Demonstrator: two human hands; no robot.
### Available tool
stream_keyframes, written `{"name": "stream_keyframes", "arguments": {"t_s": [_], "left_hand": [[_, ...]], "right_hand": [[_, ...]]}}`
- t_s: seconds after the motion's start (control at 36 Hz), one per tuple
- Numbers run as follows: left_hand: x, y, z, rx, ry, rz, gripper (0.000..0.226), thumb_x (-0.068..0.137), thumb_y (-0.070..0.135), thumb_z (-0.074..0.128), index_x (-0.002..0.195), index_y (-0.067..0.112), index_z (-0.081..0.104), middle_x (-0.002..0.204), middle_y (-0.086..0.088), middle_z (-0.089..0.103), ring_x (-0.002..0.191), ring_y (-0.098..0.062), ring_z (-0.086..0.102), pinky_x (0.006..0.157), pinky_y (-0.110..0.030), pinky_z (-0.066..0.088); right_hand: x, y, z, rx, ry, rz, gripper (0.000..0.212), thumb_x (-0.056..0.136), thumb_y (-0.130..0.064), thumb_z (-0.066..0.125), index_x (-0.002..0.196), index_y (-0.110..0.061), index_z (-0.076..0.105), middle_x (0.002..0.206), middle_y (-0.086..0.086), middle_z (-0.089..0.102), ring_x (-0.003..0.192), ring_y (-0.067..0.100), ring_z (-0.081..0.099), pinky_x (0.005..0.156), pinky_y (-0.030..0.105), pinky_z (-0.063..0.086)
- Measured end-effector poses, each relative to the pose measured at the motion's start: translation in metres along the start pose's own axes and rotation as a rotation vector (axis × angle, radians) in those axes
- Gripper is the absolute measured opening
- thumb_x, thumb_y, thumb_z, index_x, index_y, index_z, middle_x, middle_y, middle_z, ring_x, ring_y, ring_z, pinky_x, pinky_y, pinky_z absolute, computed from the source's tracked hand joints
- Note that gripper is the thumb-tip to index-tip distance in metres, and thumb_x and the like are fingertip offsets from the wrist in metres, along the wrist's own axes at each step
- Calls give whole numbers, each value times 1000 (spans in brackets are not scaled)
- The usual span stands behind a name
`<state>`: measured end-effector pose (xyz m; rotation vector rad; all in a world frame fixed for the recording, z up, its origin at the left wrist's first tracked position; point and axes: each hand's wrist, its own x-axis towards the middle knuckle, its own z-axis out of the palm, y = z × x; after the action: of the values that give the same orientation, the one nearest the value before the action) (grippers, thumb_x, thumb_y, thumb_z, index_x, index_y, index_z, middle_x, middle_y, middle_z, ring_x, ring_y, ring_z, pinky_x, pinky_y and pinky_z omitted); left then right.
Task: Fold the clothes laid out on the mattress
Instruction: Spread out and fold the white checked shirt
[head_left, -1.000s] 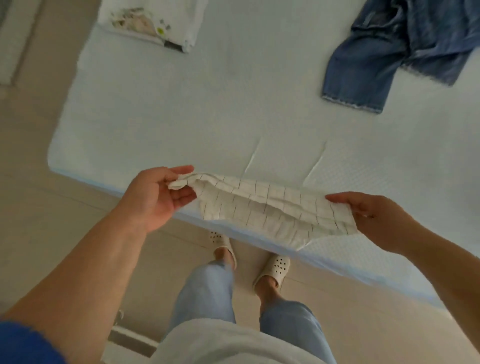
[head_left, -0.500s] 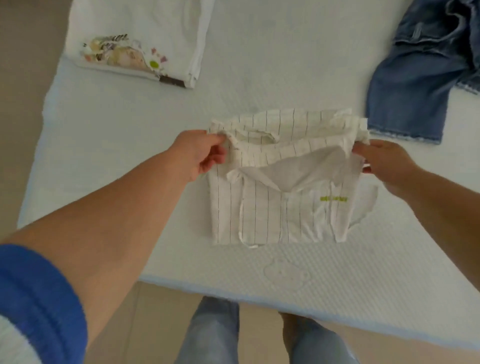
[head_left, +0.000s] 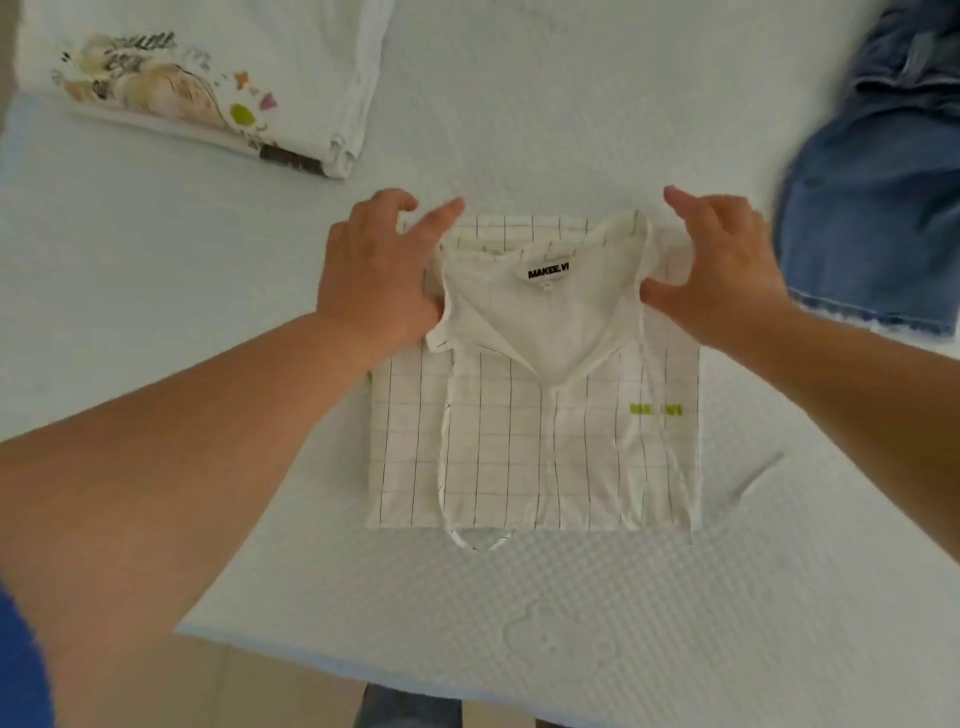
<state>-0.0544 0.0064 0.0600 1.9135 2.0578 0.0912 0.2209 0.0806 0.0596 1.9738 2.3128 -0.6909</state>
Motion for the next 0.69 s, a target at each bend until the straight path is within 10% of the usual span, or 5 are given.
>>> {"name": "stream_keyframes", "arguments": {"t_s": [0.08,0.22,0.42,0.56,0.69], "left_hand": [[14,3,-2,-73,-204,62,54,69,43,75,118,27,63,138,-4,46,129,-28,35,106,-40,24],[42,1,-2,-289,-172,-209,38,77,49,61,59,20,47,61,6,47,64,-17,48,61,-31,31],[52,10,23,-94,95,-321,40,78,36,62,114,23,55,110,-1,59,107,-24,49,82,-34,31],[10,23,10,-195,292,-231,37,79,25,60,115,17,59,117,-7,57,115,-28,46,92,-35,33],[-53,44,20,-134,-52,157,52,88,38,46,137,19,45,147,-9,37,139,-30,25,111,-44,15]], "right_hand": [[19,-9,0,-38,-83,-75,61,77,-44,68,133,-27,47,137,4,41,127,26,33,104,42,28],[42,-14,7,-31,-95,-13,43,79,-43,65,115,-21,59,123,5,50,118,25,40,90,34,34],[21,-23,21,39,119,78,46,81,-36,61,122,-20,49,127,2,44,121,23,36,100,35,25],[-45,-26,13,157,98,33,42,84,-27,59,124,-18,49,127,1,42,121,18,34,99,25,17],[-103,-16,16,43,-115,43,45,83,-43,58,121,-19,52,121,-3,49,114,15,41,98,27,25]]}}
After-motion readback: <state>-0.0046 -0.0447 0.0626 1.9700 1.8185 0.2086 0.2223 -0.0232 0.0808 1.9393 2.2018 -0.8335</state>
